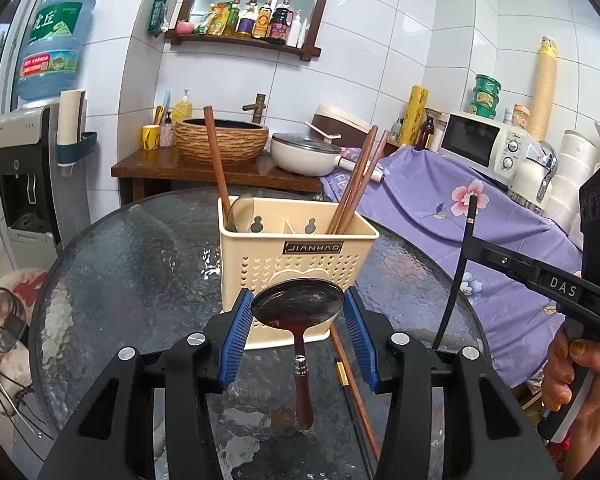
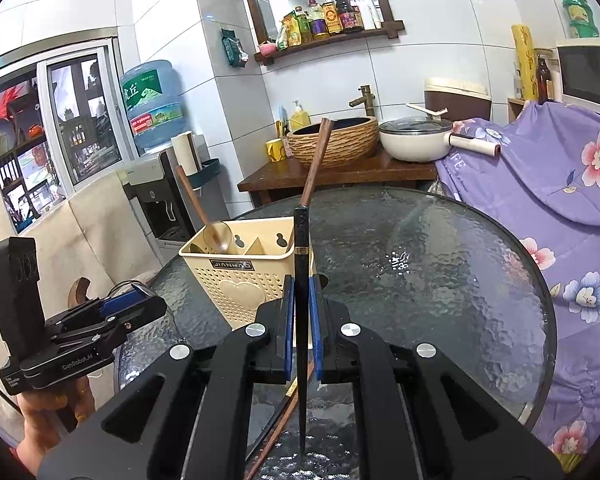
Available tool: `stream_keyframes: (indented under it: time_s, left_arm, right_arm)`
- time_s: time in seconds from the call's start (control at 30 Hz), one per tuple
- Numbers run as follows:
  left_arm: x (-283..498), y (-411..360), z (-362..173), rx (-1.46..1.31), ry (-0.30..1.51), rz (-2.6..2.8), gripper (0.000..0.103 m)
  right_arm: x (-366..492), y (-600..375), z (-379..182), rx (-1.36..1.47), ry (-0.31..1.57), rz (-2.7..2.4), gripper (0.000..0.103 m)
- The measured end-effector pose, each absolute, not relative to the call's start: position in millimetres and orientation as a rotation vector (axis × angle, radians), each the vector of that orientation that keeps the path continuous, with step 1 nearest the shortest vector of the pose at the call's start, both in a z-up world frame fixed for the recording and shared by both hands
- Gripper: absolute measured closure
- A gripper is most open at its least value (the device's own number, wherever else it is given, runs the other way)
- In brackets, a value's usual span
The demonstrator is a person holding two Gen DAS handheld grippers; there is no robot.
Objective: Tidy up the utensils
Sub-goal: 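Lift the small spoon and black chopstick, carry them over the holder and lower them in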
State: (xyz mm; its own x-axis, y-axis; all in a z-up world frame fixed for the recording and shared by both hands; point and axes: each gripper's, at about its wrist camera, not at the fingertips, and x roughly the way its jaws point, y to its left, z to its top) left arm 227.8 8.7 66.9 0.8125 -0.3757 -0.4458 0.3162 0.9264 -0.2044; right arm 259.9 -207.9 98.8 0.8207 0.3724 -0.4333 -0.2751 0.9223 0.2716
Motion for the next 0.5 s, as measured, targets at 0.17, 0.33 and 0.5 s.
stream_keyframes:
  time_s: [0.17,0.33,0.5]
  left_arm:
    - [228,8,75,-0.126,0.488,-0.382,0.058]
    - [230,9,88,-0.129,0.468,-0.399,0.058]
    - [235,9,117,-0.113,0.422,-0.412,0.058]
  right_arm:
    - [258,-209,108,0.208,0.480,0.365,0.095]
    - [261,-205,126,0.199,0.456,0.396,0.095]
    - [269,-199,156,0.197,0.436,0.451,0.095]
